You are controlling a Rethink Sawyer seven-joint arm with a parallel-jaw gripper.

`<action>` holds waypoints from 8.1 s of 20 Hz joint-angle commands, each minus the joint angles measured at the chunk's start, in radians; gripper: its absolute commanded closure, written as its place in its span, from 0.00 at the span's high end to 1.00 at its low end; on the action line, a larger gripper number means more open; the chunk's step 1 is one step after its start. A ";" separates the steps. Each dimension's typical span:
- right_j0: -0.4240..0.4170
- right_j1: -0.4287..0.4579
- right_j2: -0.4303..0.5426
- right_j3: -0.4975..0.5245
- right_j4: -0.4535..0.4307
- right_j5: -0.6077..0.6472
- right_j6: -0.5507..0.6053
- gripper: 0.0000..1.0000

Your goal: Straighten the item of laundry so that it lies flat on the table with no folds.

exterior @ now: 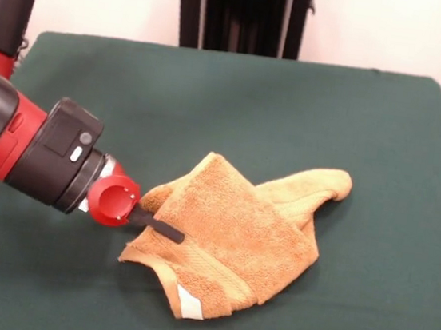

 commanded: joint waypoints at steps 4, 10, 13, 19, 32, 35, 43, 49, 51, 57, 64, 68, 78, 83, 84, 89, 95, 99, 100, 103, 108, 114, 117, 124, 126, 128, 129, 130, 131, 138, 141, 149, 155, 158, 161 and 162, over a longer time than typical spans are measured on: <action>0.004 0.015 0.196 0.304 -0.035 -0.335 -0.225 1.00; 0.004 0.030 0.235 0.358 -0.065 -0.462 -0.185 1.00; 0.010 0.027 0.232 0.362 -0.082 -0.486 -0.156 0.00; 0.004 0.028 0.235 0.352 -0.110 -0.500 -0.177 0.00; 0.119 -0.202 0.021 0.371 -0.149 -0.396 0.161 0.00; 0.167 -0.306 -0.063 0.411 -0.115 -0.302 0.281 0.00; 0.268 -0.453 -0.202 0.480 -0.071 -0.203 0.352 0.00; 0.341 -0.517 -0.273 0.459 0.013 -0.147 0.469 0.00; 0.363 -0.498 -0.293 0.410 0.008 -0.128 0.464 0.00; 0.452 -0.400 -0.408 0.168 -0.071 0.024 0.510 0.00; 0.547 -0.262 -0.532 -0.045 -0.128 0.099 0.637 0.00; 0.618 -0.137 -0.631 -0.224 -0.170 0.164 0.777 0.00; 0.730 0.043 -0.698 -0.492 -0.071 0.263 1.151 0.00; 0.759 0.064 -0.678 -0.565 -0.019 0.298 1.289 0.00; 0.764 0.065 -0.670 -0.577 -0.008 0.303 1.312 0.00; 0.805 0.125 -0.701 -0.714 0.014 0.411 1.353 0.00; 0.830 0.180 -0.764 -0.764 0.073 0.405 1.418 0.00; 0.836 0.204 -0.832 -0.780 0.135 0.405 1.454 0.00; 0.839 0.211 -0.844 -0.785 0.147 0.398 1.465 0.00; 0.841 0.244 -0.934 -0.799 0.232 0.370 1.473 0.00; 0.833 0.291 -1.100 -0.812 0.402 0.317 1.437 0.00; 0.744 0.200 -0.888 -0.672 0.253 0.189 0.744 0.00; 0.627 0.194 -0.774 -0.672 0.168 0.198 0.396 0.00; 0.434 0.296 -0.684 -0.790 0.166 0.297 -0.406 0.00; 0.389 0.288 -0.671 -0.742 0.199 0.314 -0.513 0.00; 0.353 0.281 -0.677 -0.706 0.217 0.331 -0.645 0.00; 0.340 0.278 -0.695 -0.698 0.217 0.346 -0.710 0.00; 0.329 0.281 -0.706 -0.696 0.219 0.352 -0.758 0.00; 0.320 0.283 -0.716 -0.696 0.222 0.356 -0.792 0.00; 0.309 0.303 -0.750 -0.693 0.242 0.315 -0.849 0.00; 0.326 0.297 -0.763 -0.685 0.209 0.228 -0.725 0.00; 0.406 0.125 -0.714 -0.388 0.152 -0.015 -0.199 0.00; 0.510 -0.028 -0.817 -0.088 0.034 -0.295 0.003 0.00; 0.548 -0.051 -0.844 -0.044 0.027 -0.306 0.061 0.00; 0.580 -0.047 -0.853 -0.044 0.050 -0.283 0.129 0.00; 0.590 -0.040 -0.861 -0.052 0.055 -0.275 0.157 0.00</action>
